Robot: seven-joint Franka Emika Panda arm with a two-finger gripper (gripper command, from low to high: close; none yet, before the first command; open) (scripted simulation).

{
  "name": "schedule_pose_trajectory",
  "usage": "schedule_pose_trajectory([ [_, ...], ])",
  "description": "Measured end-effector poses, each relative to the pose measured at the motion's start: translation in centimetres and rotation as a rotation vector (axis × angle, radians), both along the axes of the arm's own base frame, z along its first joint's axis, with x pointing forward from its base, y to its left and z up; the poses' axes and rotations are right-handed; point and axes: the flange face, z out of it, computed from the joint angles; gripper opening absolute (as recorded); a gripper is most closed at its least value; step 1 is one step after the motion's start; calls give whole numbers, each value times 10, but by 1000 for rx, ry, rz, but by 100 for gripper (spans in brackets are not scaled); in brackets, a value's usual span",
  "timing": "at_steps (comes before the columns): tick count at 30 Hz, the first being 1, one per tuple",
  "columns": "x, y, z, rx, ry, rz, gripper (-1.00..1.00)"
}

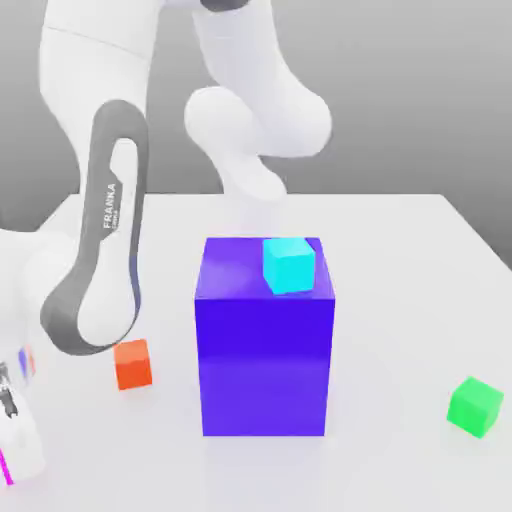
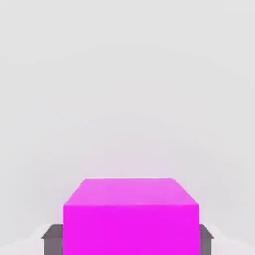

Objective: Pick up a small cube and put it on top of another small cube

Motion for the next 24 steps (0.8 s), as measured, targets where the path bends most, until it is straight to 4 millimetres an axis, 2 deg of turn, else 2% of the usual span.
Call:
schedule_pose_trajectory([
  [1, 0, 0, -4, 0, 0, -1, -100],
  [2, 0, 0, 1, 0, 0, 0, -100],
  [6, 0, 0, 49, 1, 0, 0, -100],
  [7, 7, 14, 57, 6, -1, 33, -100],
  [11, 46, 113, 66, 30, -2, 265, -100],
  [13, 57, 163, 70, 38, -2, 378, -100],
  [16, 62, 238, 76, 46, -2, 550, -100],
  [20, 50, 339, 86, 48, 0, 788, -100],
  [24, 14, 439, 96, 38, 0, 1049, -100],
])
